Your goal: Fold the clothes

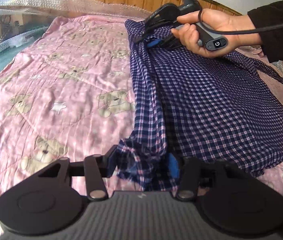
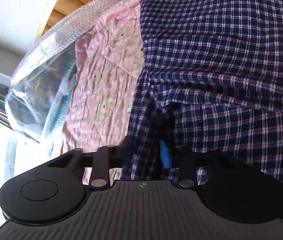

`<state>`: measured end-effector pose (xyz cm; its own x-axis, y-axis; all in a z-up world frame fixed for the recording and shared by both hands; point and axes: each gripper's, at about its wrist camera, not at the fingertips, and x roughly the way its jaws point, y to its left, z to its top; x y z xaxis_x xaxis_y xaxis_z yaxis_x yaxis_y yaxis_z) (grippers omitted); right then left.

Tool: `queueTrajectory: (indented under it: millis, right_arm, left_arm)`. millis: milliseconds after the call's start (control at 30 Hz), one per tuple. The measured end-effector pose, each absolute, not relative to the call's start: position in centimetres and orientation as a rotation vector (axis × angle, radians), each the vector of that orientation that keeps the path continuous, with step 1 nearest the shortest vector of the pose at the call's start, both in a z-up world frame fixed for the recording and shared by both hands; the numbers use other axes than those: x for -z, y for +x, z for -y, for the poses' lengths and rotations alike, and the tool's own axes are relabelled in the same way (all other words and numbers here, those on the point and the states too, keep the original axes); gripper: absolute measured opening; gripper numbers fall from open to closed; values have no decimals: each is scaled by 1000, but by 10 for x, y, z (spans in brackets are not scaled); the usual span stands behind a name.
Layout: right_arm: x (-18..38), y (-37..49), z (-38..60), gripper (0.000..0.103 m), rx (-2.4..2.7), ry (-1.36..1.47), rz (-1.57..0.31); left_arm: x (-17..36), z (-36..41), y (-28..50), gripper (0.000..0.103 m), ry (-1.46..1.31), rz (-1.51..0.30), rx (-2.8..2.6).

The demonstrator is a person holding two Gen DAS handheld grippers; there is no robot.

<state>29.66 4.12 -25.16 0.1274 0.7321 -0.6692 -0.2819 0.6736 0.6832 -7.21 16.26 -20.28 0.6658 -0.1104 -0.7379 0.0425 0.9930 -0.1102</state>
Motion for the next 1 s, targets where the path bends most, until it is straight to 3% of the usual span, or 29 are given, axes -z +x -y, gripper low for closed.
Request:
queueTrajectory:
  millis: [33,200,367,400,433,500,567,633,700,767,933,1000]
  right_arm:
    - [251,300,-43,3,-774,418,-1234]
    - [229,307,-19,0,-755,356,-1164]
    - [252,316,-15,0,-776,384,-1211]
    - [252,317,-15,2,-781,394,-1211]
    - [252,317,-14,11,-786,406,-1213]
    - [250,311,-11,17,-806,431,-1222]
    - [246,298,-7,35,-838,435,-1229]
    - [244,279,-3,38,-885,446,-1246]
    - [244,254,-2,38,-935,450,-1284]
    - [243,224,-2,38,-981,438,-1331]
    - [248,149,-5,37,-1079,368,-1495]
    - [254,128,-9,20,-1072,307,-1569]
  left_arm:
    - [199,-165,-70,6,-95,-854,93]
    - [155,-159,-75,5,-48,-868,82]
    - [172,-119,-67,6,122,-968,66]
    - [175,-113,-68,7,144,-972,57]
    - [177,-109,-71,12,161,-970,46]
    - [179,-107,-78,22,163,-938,15]
    - [179,-106,-83,35,160,-909,-14]
    - [182,-108,-83,36,153,-898,-34]
    - [185,-106,-82,35,154,-889,-22]
    - [183,-103,-83,24,162,-873,2]
    - [174,-93,-85,27,183,-840,63]
    - [173,-90,-87,28,193,-839,74]
